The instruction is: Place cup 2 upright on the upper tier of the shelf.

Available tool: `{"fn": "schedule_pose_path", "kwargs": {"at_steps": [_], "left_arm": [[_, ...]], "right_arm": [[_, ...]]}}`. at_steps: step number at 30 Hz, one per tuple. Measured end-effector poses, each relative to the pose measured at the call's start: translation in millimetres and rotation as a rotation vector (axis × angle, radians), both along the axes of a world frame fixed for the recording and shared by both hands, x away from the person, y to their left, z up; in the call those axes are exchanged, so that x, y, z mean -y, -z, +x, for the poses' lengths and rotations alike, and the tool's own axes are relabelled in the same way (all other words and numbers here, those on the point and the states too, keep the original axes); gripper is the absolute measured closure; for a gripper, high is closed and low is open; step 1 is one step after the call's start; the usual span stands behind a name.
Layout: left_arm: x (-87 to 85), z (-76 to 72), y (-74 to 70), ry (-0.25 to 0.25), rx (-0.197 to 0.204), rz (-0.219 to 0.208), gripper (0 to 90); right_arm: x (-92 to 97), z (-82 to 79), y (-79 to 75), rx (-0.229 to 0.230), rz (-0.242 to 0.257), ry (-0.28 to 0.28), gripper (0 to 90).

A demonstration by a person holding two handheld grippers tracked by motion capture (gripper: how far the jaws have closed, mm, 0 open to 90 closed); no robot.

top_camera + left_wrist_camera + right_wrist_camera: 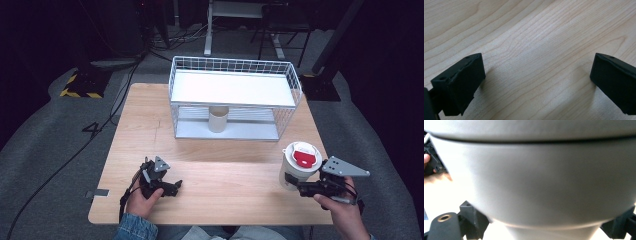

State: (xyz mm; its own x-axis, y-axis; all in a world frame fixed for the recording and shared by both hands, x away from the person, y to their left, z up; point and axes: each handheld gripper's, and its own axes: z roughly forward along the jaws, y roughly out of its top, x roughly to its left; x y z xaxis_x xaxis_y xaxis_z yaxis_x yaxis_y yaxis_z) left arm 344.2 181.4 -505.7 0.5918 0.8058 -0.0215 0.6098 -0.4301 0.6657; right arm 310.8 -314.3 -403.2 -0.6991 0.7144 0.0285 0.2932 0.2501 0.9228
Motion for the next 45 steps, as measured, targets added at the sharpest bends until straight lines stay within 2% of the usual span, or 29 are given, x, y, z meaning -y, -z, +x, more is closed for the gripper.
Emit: {"fn": "schedule_pose_path", "kwargs": {"at_steps": [15,18,27,34,45], "left_arm": [[0.0,-0.1,0.0,0.0,0.0,0.0,0.3],[0.0,0.0,0.0,0.0,0.0,0.0,0.3],[0.0,0.0,-0.1,0.0,0.0,0.0,0.3],[0.0,-0.1,-0.1,-0.001,-0.002,0.0,0.3],[0.0,-0.1,-0.1,-0.001,-0.002,0.0,0.3]], "right_arm": [[-18.9,30.4,-45.8,0.045,-0.014,-0.036,13.5],[-23.9,39.0,-56.7,0.053,0.0,-0.045,13.5],[-34.7,55.6,-76.6,0.062,0.008,-0.05,13.5],[-44.0,71.2,-97.3,0.085,0.012,-0.048,13.5],[-57.1,93.5,-119.8,0.113,0.012,-0.036,13.5]]}}
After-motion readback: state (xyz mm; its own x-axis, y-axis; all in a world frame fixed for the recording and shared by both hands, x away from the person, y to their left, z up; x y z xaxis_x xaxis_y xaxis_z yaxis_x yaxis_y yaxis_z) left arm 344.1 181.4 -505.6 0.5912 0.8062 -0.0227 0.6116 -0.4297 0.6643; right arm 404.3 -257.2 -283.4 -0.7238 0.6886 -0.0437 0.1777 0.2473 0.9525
